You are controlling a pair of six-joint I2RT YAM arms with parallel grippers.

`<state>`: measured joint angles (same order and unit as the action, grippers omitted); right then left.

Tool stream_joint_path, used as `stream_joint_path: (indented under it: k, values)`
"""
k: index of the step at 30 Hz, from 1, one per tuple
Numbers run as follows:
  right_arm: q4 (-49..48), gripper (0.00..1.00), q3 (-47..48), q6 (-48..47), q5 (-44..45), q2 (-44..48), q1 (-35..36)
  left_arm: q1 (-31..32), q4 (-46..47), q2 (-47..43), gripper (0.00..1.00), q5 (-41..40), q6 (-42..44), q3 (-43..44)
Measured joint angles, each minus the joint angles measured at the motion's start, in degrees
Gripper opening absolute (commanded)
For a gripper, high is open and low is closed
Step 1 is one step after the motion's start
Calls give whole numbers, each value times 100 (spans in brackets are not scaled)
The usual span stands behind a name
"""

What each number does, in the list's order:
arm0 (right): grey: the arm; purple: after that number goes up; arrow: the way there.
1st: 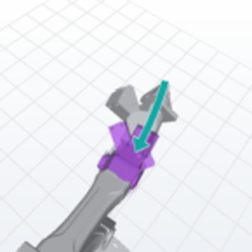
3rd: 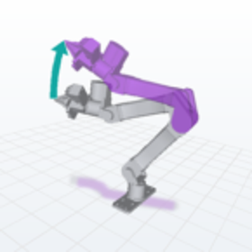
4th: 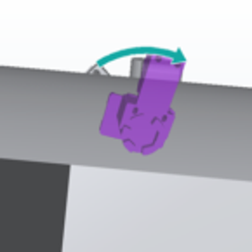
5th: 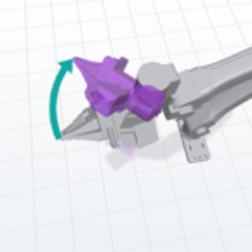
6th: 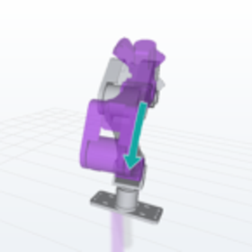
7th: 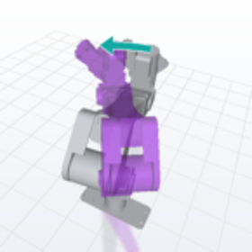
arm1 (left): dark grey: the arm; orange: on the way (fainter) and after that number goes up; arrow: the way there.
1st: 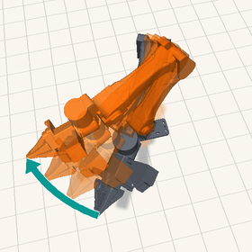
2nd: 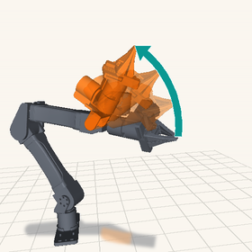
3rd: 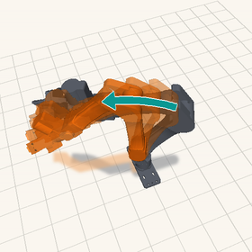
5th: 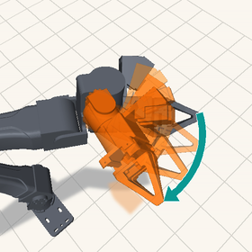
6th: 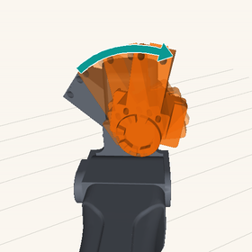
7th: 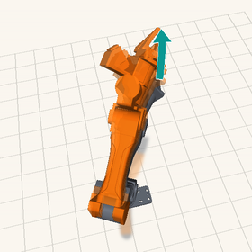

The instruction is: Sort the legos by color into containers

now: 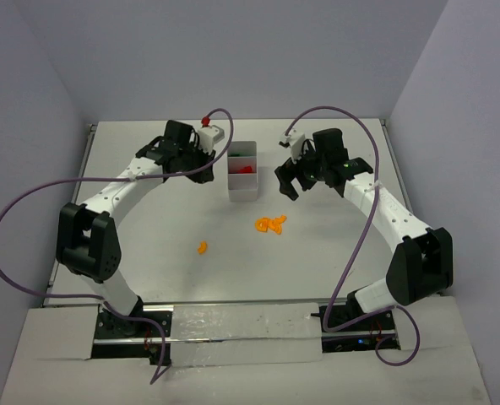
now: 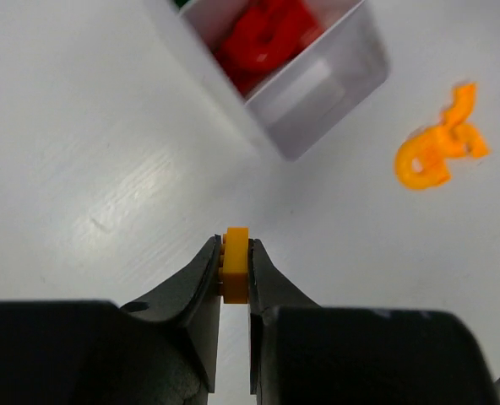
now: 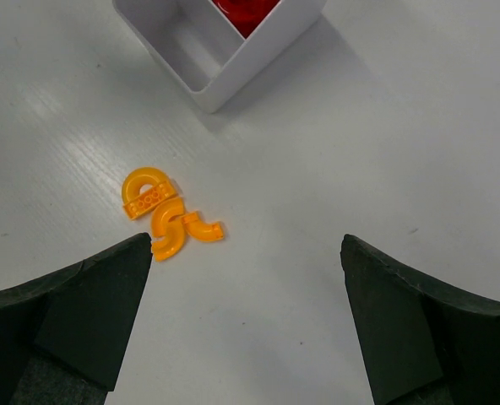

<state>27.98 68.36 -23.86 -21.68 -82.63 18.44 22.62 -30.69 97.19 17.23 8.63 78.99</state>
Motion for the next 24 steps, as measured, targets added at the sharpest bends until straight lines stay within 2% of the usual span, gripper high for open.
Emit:
stream_joint_path:
  k: [5, 12, 24]
  values:
    - [11, 100, -154, 238, 70, 7, -7, 330, 229, 145, 5, 0, -353, 336]
    - [4, 100, -352, 402, 110, 41, -7, 511, 377, 740, 6, -35, -822, 632]
    - [186, 100, -194, 549, 572, 55, -7, 862, 426, 1286, 11, -166, -1018, 1098]
